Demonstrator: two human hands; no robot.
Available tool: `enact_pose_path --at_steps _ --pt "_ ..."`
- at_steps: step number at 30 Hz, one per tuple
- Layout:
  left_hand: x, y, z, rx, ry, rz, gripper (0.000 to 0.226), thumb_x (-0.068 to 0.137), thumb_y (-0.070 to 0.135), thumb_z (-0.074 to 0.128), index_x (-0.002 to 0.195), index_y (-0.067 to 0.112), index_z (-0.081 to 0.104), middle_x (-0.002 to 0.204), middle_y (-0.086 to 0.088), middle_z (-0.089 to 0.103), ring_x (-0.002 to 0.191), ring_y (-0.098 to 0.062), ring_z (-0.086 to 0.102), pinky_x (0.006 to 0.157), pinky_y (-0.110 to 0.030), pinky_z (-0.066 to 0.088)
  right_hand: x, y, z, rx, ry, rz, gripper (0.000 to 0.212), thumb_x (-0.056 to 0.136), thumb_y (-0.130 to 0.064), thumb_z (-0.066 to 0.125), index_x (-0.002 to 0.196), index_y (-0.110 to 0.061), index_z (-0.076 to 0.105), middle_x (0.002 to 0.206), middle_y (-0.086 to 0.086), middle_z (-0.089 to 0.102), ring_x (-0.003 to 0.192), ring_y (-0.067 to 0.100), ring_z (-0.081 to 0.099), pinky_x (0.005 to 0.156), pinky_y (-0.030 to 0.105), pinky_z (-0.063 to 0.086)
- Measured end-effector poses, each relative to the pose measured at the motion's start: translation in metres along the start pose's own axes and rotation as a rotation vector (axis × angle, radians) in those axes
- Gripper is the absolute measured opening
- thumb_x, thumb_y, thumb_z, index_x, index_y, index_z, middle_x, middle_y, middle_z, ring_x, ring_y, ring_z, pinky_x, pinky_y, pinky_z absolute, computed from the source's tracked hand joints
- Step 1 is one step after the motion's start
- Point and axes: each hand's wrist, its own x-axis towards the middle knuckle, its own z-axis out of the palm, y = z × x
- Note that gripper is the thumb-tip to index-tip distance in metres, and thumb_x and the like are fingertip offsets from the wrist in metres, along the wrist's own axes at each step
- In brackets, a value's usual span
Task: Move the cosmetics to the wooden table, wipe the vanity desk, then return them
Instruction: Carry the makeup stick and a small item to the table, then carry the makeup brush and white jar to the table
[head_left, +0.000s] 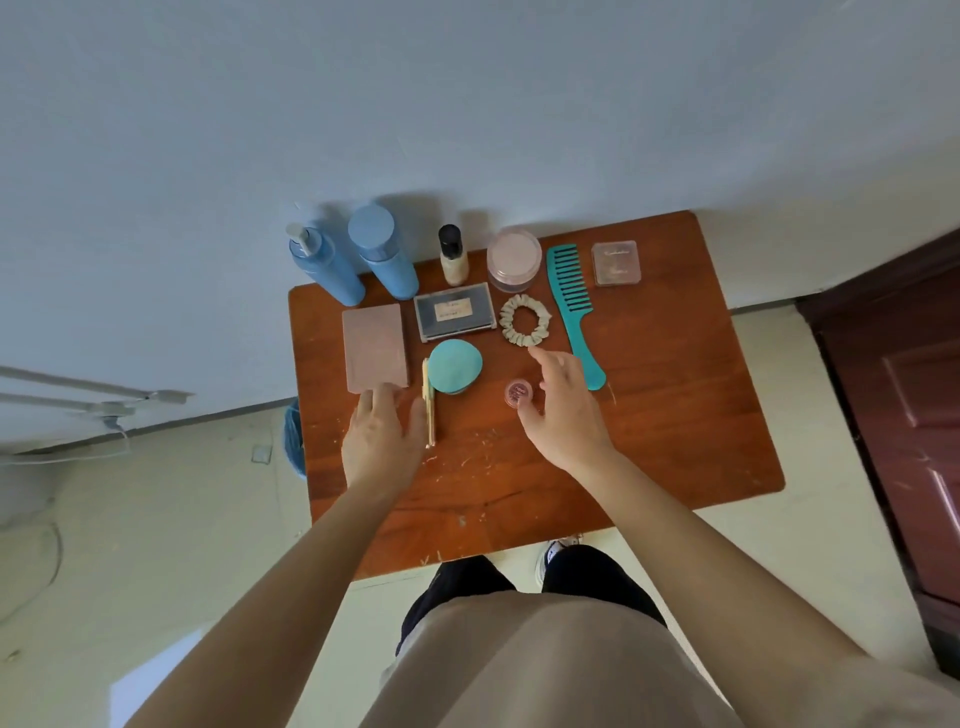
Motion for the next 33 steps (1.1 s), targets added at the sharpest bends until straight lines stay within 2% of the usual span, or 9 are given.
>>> enact_pose_path --at_steps 3,6,11,14,19,22,25,33 --pt "0.005 0.012 -0.029 0.033 0.128 0.100 0.034 0.097 0.044 0.047 0.120 0.019 0.053 0.121 -0.002 0.059 0.106 -0.019 0.057 0.086 -0.038 0.053 0.007 -0.009 -0.022 0.007 0.078 -0.026 0.060 0.094 -0.031 0.062 0.147 -0.027 0.034 0.144 0.000 0.039 0.121 0.015 0.055 0.089 0.026 0.055" --pt "0.016 0.033 -0.068 0.089 0.197 0.249 0.039 0.098 0.041 0.047 0.128 0.018 0.051 0.133 -0.006 0.054 0.118 -0.025 0.052 0.095 -0.043 0.047 0.015 -0.024 -0.057 0.016 0.207 -0.096 0.055 0.097 -0.036 0.058 0.146 -0.027 0.034 0.145 0.001 0.039 0.124 0.016 0.053 0.090 0.026 0.053" --pt "0.031 0.079 -0.143 0.155 0.296 0.532 0.054 0.099 0.050 0.037 0.146 0.023 0.035 0.158 -0.010 0.026 0.143 -0.033 0.028 0.112 -0.052 0.028 0.014 -0.062 -0.127 0.036 0.479 -0.159 0.049 0.101 -0.050 0.040 0.145 -0.030 0.036 0.147 0.000 0.038 0.131 0.017 0.046 0.099 0.038 0.052" --pt "0.028 0.099 -0.174 0.139 0.412 0.686 0.062 0.097 0.057 0.027 0.149 0.023 0.033 0.160 -0.010 0.021 0.145 -0.033 0.024 0.114 -0.056 0.025 -0.002 -0.083 -0.158 -0.001 0.626 -0.155 0.050 0.101 -0.052 0.036 0.147 -0.031 0.035 0.154 0.001 0.033 0.136 0.018 0.040 0.103 0.028 0.043" --pt "0.010 0.150 -0.198 0.035 0.493 0.980 0.057 0.100 0.050 0.029 0.147 0.019 0.037 0.159 -0.013 0.023 0.146 -0.034 0.022 0.113 -0.060 0.025 -0.057 -0.094 -0.203 -0.138 0.857 -0.107 0.053 0.102 -0.051 0.034 0.151 -0.030 0.030 0.160 0.000 0.026 0.144 0.019 0.029 0.111 0.033 0.028" --pt "-0.014 0.192 -0.188 -0.039 0.451 1.100 0.058 0.100 0.053 0.027 0.150 0.024 0.032 0.161 -0.007 0.018 0.148 -0.029 0.016 0.118 -0.055 0.016 -0.104 -0.081 -0.222 -0.234 0.938 -0.035 0.055 0.103 -0.051 0.032 0.153 -0.029 0.027 0.162 0.003 0.020 0.147 0.022 0.024 0.117 0.042 0.025" --pt "-0.049 0.239 -0.163 -0.074 0.343 1.228 0.060 0.100 0.055 0.026 0.151 0.025 0.029 0.162 -0.005 0.015 0.149 -0.027 0.014 0.119 -0.052 0.014 -0.167 -0.055 -0.235 -0.315 1.013 0.087 0.058 0.103 -0.053 0.026 0.155 -0.026 0.025 0.163 0.007 0.017 0.149 0.025 0.020 0.119 0.047 0.025" --pt "-0.226 0.331 -0.098 -0.126 0.160 1.660 0.057 0.101 0.047 0.031 0.151 0.020 0.029 0.161 -0.012 0.017 0.148 -0.031 0.015 0.117 -0.055 0.018 -0.364 0.036 -0.249 -0.340 1.242 0.445 0.057 0.103 -0.044 0.039 0.155 -0.024 0.026 0.164 0.007 0.016 0.151 0.024 0.012 0.121 0.047 0.021"
